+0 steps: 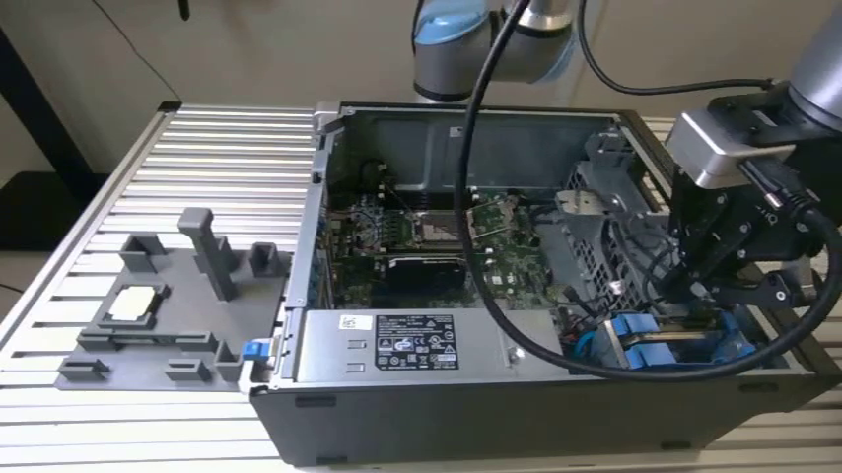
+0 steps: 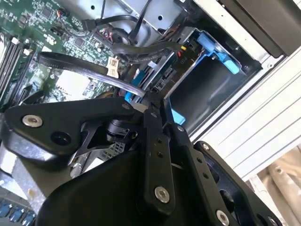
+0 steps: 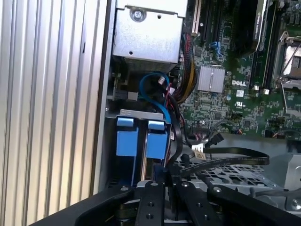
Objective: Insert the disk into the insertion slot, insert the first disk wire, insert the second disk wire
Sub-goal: 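Insert the second disk wire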
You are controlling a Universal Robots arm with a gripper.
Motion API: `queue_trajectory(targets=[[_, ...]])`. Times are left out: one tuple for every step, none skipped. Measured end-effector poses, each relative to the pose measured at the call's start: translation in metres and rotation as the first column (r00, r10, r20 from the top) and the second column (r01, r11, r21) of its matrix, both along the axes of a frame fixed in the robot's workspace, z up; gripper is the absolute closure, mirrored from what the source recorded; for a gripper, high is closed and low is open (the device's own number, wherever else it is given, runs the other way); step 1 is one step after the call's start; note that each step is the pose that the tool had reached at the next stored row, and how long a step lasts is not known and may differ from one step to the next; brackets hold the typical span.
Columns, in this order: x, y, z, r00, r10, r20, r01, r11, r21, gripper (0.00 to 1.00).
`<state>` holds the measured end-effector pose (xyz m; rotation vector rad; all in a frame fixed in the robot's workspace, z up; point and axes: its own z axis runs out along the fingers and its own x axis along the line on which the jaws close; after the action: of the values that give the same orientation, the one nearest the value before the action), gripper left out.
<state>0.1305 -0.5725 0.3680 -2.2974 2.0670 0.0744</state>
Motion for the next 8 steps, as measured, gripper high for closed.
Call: queue_trajectory(targets=[[0.0028, -0.0003, 0.0, 0.9999, 0.0, -0.013, 0.0, 1.0, 0.0001, 0.84], [0.0054, -0.0005, 0.0, 0.9997, 0.0, -0.0253, 0.0, 1.0, 0.0001, 0.84], [0.0082, -0.0007, 0.0, 0.9993, 0.0, -0.0367, 0.0, 1.0, 0.0, 0.84], [0.0109, -0.001, 0.0, 0.9989, 0.0, -0.0477, 0.0, 1.0, 0.0, 0.84], [0.0136, -0.0012, 0.0, 0.9983, 0.0, -0.0587, 0.0, 1.0, -0.0001, 0.84], [0.0164, -0.0016, 0.0, 0.9976, 0.0, -0.0692, 0.0, 1.0, 0.0, 0.84], [0.0189, -0.0019, -0.0001, 0.9969, 0.0, -0.0784, 0.0, 1.0, 0.0001, 0.84], [0.0217, -0.0022, -0.0001, 0.9961, 0.0, -0.0885, 0.0, 1.0, 0.0, 0.84]])
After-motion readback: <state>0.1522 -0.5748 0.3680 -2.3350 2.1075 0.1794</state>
